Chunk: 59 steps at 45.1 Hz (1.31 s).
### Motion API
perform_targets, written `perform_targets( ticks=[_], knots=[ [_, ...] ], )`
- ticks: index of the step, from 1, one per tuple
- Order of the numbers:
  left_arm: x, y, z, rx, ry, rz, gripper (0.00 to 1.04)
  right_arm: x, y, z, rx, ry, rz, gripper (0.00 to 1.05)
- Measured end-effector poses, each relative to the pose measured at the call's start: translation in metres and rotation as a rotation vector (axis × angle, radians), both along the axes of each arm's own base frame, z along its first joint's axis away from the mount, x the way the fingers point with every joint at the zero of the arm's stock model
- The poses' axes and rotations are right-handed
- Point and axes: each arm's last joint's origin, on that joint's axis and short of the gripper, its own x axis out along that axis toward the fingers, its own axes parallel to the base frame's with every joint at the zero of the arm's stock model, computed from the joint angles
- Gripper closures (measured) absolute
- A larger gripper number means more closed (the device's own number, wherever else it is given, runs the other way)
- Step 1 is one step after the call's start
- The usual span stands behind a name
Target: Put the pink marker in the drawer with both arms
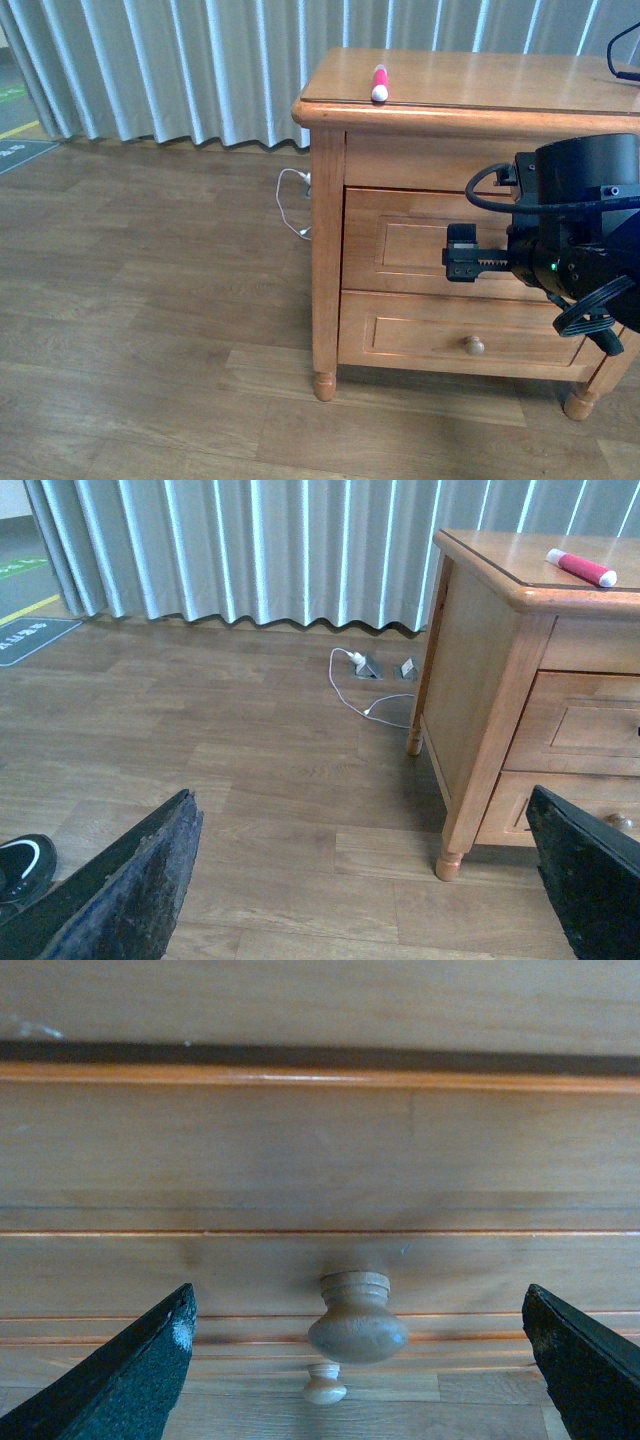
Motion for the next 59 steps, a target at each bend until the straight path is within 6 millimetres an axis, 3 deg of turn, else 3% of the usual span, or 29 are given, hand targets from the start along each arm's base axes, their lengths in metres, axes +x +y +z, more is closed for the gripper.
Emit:
perform_targets(
  ticks=[17,22,31,37,51,59],
  knots=[
    [0.000,0.000,0.000,0.000,0.000,0.000,0.06,0.005,-0.002,-0.004,-0.015,0.013,0.016,0.10],
    [0.000,0.000,0.000,0.000,0.000,0.000,0.06,0.005,-0.002,-0.005,-0.027,0.014,0.012,0.32],
    [0.000,0.000,0.000,0.000,0.000,0.000,0.06,0.005,-0.002,-0.005,-0.030,0.014,0.010,0.57],
    [0.000,0.000,0.000,0.000,0.000,0.000,0.06,0.005,-0.003,-0.005,-0.035,0.019,0.003,0.80],
    [0.000,0.000,0.000,0.000,0.000,0.000,0.06,-0.006,-0.005,-0.006,-0.019,0.028,0.024,0.81],
    [0.000,0.000,0.000,0.000,0.000,0.000,0.06,-0.034,-0.006,-0.006,-0.001,0.025,0.035,0.81]
  ],
)
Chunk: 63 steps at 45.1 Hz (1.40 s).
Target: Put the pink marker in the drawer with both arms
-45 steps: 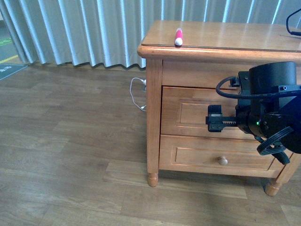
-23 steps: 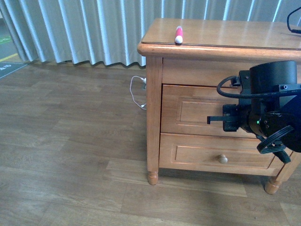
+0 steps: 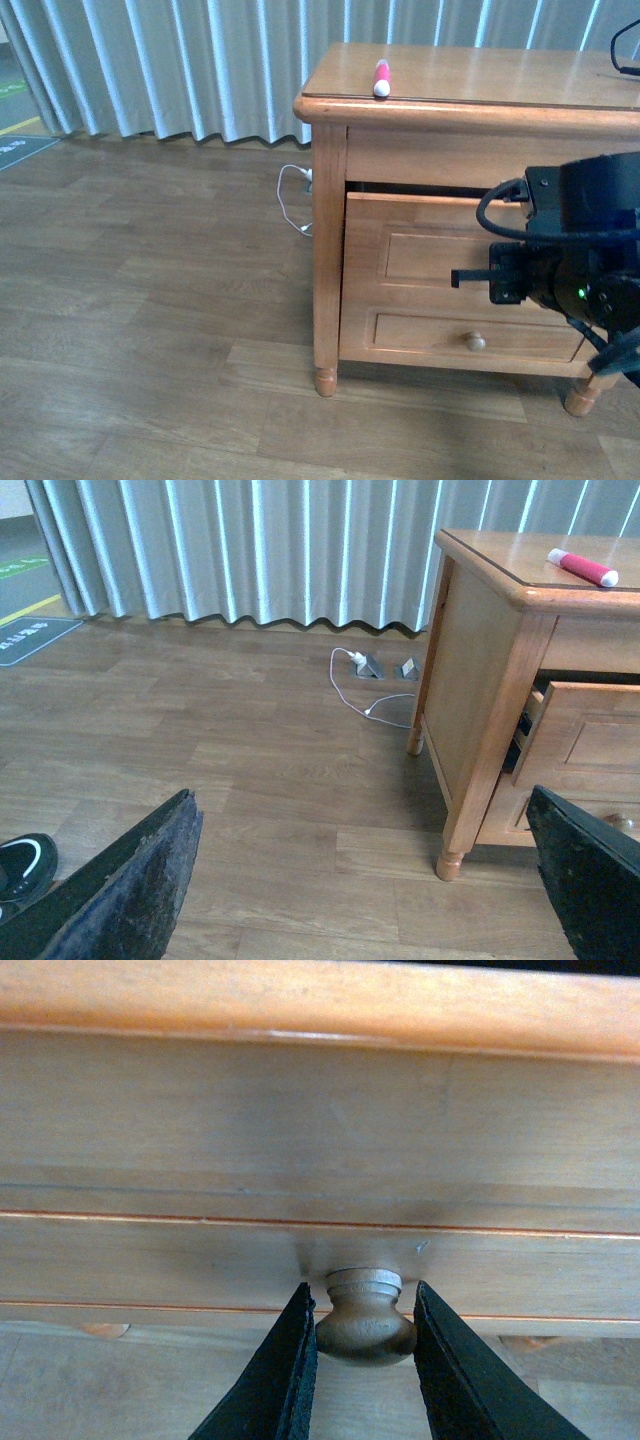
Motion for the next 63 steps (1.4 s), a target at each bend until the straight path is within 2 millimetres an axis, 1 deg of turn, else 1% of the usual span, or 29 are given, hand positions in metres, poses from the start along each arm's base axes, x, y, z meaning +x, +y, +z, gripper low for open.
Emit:
perform_targets(
  ticks=[5,12,13,15,17,19,22,24,25,26,29,31,33,35,38,42,44,45,50,53,57,63],
  knots=[
    [0.000,0.000,0.000,0.000,0.000,0.000,0.06,-0.021,-0.001,0.000,0.017,-0.006,0.016,0.81],
    [0.000,0.000,0.000,0.000,0.000,0.000,0.06,-0.071,-0.007,0.001,0.049,0.001,0.035,0.81],
    [0.000,0.000,0.000,0.000,0.000,0.000,0.06,-0.075,-0.007,0.001,0.051,0.001,0.035,0.81],
    [0.000,0.000,0.000,0.000,0.000,0.000,0.06,-0.088,-0.008,0.001,0.061,0.007,0.040,0.81],
    [0.000,0.000,0.000,0.000,0.000,0.000,0.06,-0.096,-0.009,0.001,0.064,0.011,0.046,0.81],
    [0.000,0.000,0.000,0.000,0.000,0.000,0.06,-0.105,-0.011,0.001,0.069,0.015,0.051,0.75],
    [0.000,0.000,0.000,0.000,0.000,0.000,0.06,-0.121,-0.014,0.005,0.077,0.005,0.049,0.64],
    [0.000,0.000,0.000,0.000,0.000,0.000,0.06,-0.126,-0.015,0.009,0.078,-0.006,0.044,0.59],
    [0.000,0.000,0.000,0.000,0.000,0.000,0.06,-0.130,-0.016,0.012,0.081,-0.013,0.041,0.55],
    [0.000,0.000,0.000,0.000,0.000,0.000,0.06,-0.131,-0.016,0.013,0.081,-0.015,0.041,0.54],
    [0.000,0.000,0.000,0.000,0.000,0.000,0.06,-0.143,-0.018,0.022,0.092,-0.021,0.040,0.43],
    [0.000,0.000,0.000,0.000,0.000,0.000,0.06,-0.154,-0.021,0.031,0.105,-0.016,0.044,0.33],
    [0.000,0.000,0.000,0.000,0.000,0.000,0.06,-0.166,-0.026,0.044,0.116,-0.008,0.052,0.23],
    [0.000,0.000,0.000,0.000,0.000,0.000,0.06,-0.172,-0.029,0.053,0.123,-0.007,0.056,0.17],
    [0.000,0.000,0.000,0.000,0.000,0.000,0.06,-0.182,-0.035,0.074,0.139,-0.019,0.059,0.07],
    [0.000,0.000,0.000,0.000,0.000,0.000,0.06,-0.195,-0.045,0.101,0.141,-0.036,0.053,0.10],
    [0.000,0.000,0.000,0.000,0.000,0.000,0.06,-0.203,-0.050,0.115,0.145,-0.047,0.044,0.09],
    [0.000,0.000,0.000,0.000,0.000,0.000,0.06,-0.204,-0.051,0.118,0.148,-0.049,0.043,0.09],
    [0.000,0.000,0.000,0.000,0.000,0.000,0.06,-0.223,-0.061,0.149,0.162,-0.067,0.033,0.09],
    [0.000,0.000,0.000,0.000,0.000,0.000,0.06,-0.239,-0.064,0.167,0.181,-0.062,0.055,0.09],
    [0.000,0.000,0.000,0.000,0.000,0.000,0.06,-0.251,-0.062,0.176,0.208,-0.031,0.110,0.09],
    [0.000,0.000,0.000,0.000,0.000,0.000,0.06,-0.255,-0.060,0.178,0.183,-0.041,0.102,0.09]
  ],
)
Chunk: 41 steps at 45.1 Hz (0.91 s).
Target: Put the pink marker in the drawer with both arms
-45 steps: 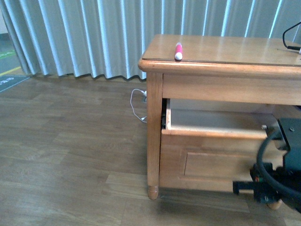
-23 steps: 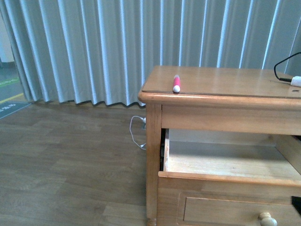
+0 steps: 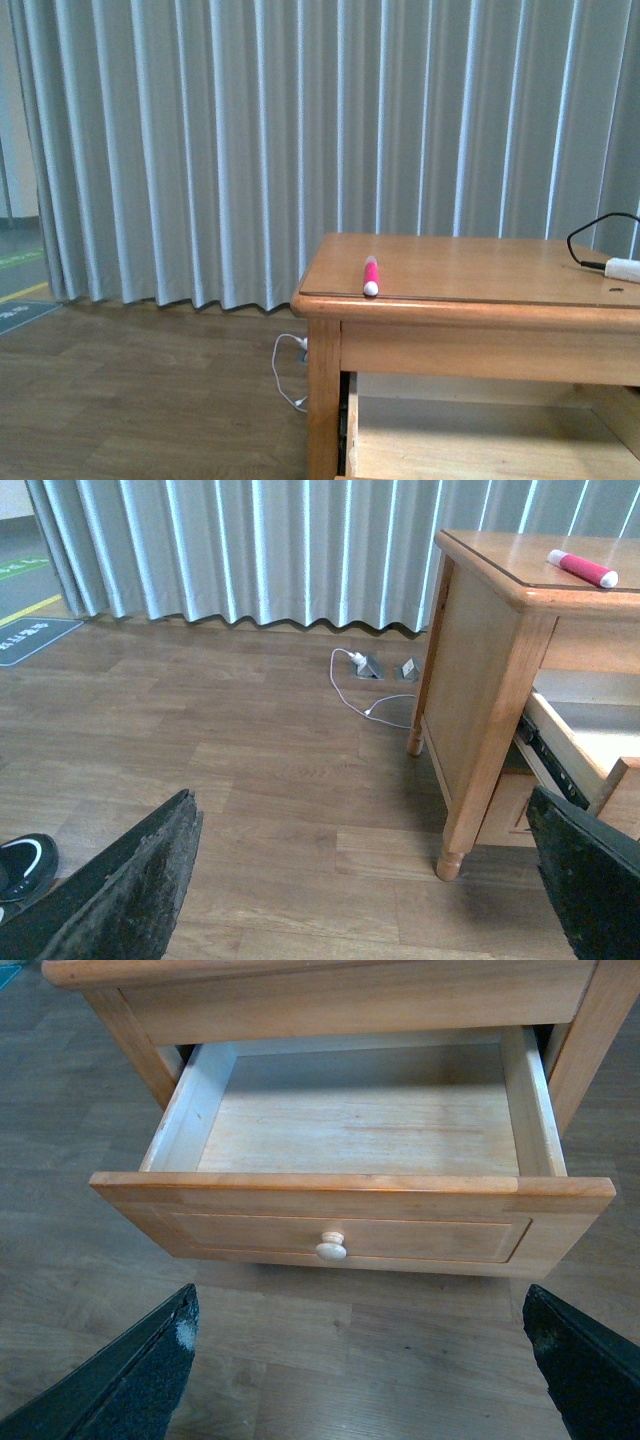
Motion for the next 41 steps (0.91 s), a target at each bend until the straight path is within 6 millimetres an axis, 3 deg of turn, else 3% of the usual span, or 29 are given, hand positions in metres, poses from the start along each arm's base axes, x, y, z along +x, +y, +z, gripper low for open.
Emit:
perform_targets(
  ticks=[9,14,21,26,30,38,41],
  knots=[
    [0.000,0.000,0.000,0.000,0.000,0.000,0.06,0.000,0.000,0.000,-0.006,-0.002,0.000,0.09],
    [0.006,-0.008,-0.003,-0.030,0.103,0.174,0.06,0.000,0.000,0.000,-0.007,-0.002,-0.001,0.09],
    [0.023,-0.031,0.026,-0.024,0.085,0.138,0.06,0.000,0.000,0.000,-0.007,-0.002,0.000,0.09],
    [0.050,-0.051,0.055,-0.017,0.081,0.073,0.06,0.000,0.000,0.000,-0.007,-0.002,0.000,0.09],
    [0.090,-0.073,0.069,0.022,0.101,0.000,0.06,0.000,0.000,0.000,-0.007,-0.002,0.000,0.09],
    [0.155,-0.107,0.073,0.092,0.160,-0.068,0.06,-0.001,0.000,0.000,-0.007,-0.003,0.000,0.09],
    [0.188,-0.127,0.080,0.105,0.161,-0.094,0.06,-0.001,0.000,0.000,-0.007,-0.003,0.000,0.09]
  ],
)
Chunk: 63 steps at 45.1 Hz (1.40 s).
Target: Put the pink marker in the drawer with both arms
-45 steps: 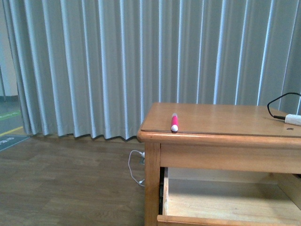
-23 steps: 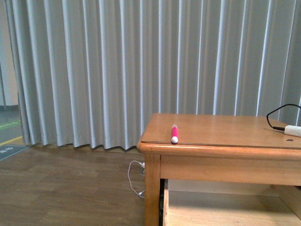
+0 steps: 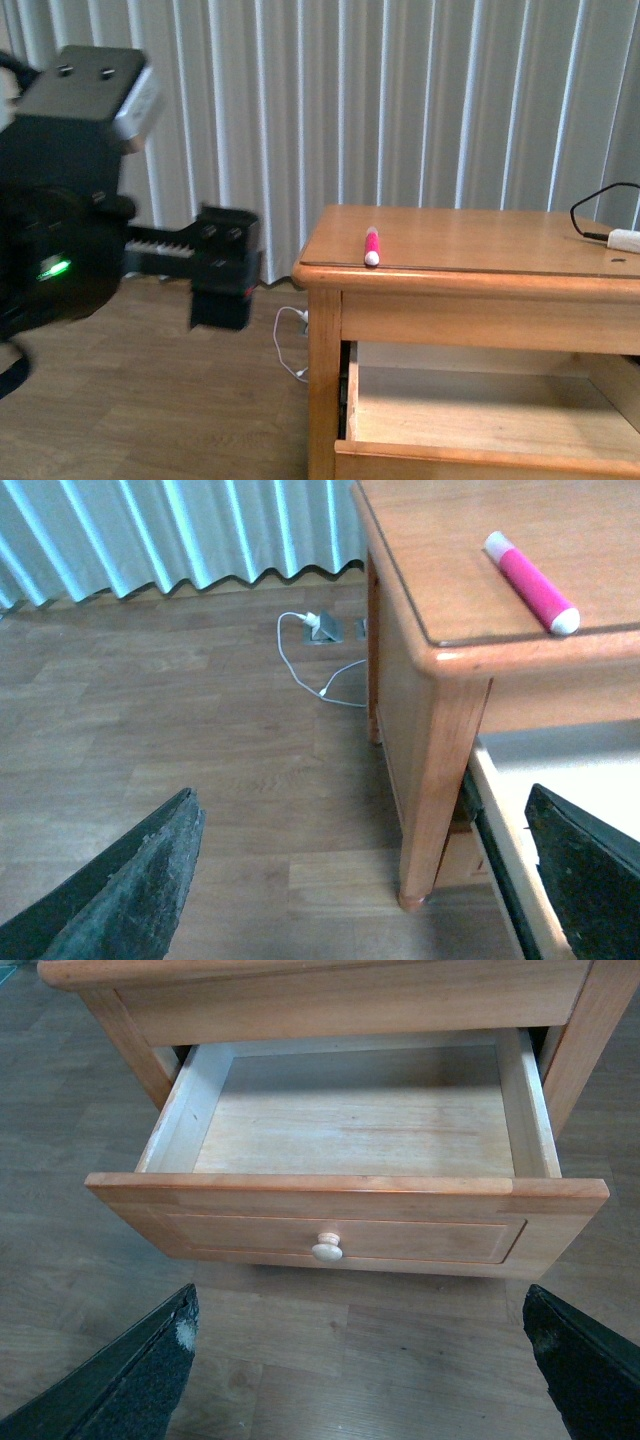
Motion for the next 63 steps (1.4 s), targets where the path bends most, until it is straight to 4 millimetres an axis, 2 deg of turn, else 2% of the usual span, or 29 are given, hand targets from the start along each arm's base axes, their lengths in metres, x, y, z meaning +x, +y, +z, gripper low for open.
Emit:
perform_targets(
  ticks=[10,20,30,44,63],
  knots=[
    [0.058,-0.045,0.020,0.001,-0.022,-0.063,0.06,0.000,0.000,0.000,0.000,0.000,0.000,0.09],
    [0.107,-0.075,0.023,0.019,0.037,-0.065,0.06,0.000,0.000,0.000,0.000,0.000,0.000,0.09],
    [0.141,-0.100,0.022,0.019,0.093,-0.089,0.06,0.000,0.000,0.000,0.000,0.000,0.000,0.09],
    [0.162,-0.123,0.009,0.034,0.167,-0.110,0.06,0.000,0.000,0.000,0.000,0.000,0.000,0.09],
    [0.175,-0.128,0.002,0.049,0.189,-0.086,0.06,0.000,0.000,0.000,0.000,0.000,0.000,0.09]
  ],
)
